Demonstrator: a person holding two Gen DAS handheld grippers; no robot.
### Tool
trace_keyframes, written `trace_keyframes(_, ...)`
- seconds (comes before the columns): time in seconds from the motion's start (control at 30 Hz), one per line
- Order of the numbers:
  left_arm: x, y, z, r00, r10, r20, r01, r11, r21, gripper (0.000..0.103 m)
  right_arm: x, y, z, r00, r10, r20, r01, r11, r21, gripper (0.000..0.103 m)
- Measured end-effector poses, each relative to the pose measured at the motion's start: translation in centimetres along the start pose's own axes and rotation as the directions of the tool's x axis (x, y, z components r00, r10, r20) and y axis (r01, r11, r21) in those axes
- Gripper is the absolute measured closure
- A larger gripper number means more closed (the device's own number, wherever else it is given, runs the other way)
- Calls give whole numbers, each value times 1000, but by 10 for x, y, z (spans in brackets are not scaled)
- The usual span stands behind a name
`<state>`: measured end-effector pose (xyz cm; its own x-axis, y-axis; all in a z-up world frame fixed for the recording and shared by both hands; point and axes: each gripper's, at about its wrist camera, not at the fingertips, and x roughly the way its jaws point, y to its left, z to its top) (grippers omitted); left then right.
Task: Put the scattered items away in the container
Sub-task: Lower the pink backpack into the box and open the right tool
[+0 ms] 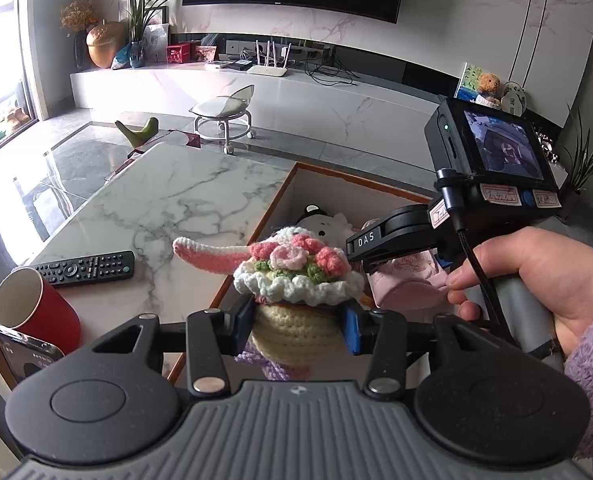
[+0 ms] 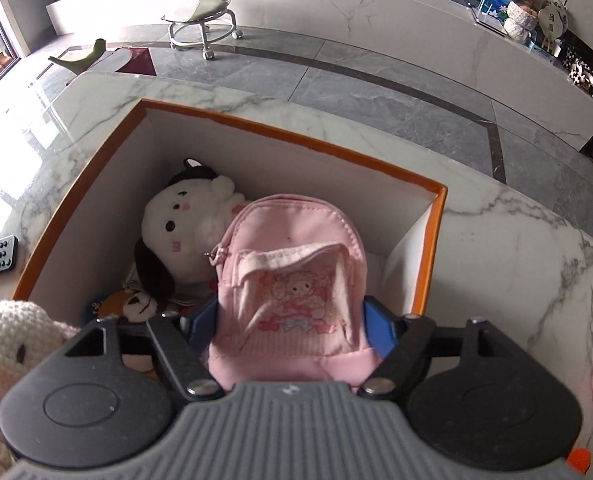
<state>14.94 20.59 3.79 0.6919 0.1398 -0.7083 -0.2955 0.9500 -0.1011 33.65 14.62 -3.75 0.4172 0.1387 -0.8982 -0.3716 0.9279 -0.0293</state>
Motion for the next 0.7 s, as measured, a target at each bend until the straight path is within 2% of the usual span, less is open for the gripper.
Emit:
trace_keyframes(0.27, 1, 0, 0, 1000, -8, -2, 8, 1000, -5, 51, -4, -3, 2, 999, 17, -45, -19, 999, -46, 20)
trace_keyframes(0.47, 3, 0, 0, 1000, -19, -9, 19, 1000, -10, 51, -12, -3, 2, 1000, 1, -10, -2, 997, -78, 12)
trace_keyframes(0.7, 5, 0, -1, 999, -37, -27, 37, 999, -9, 51, -20, -16, -1, 998, 68, 6, -68, 996, -53, 8)
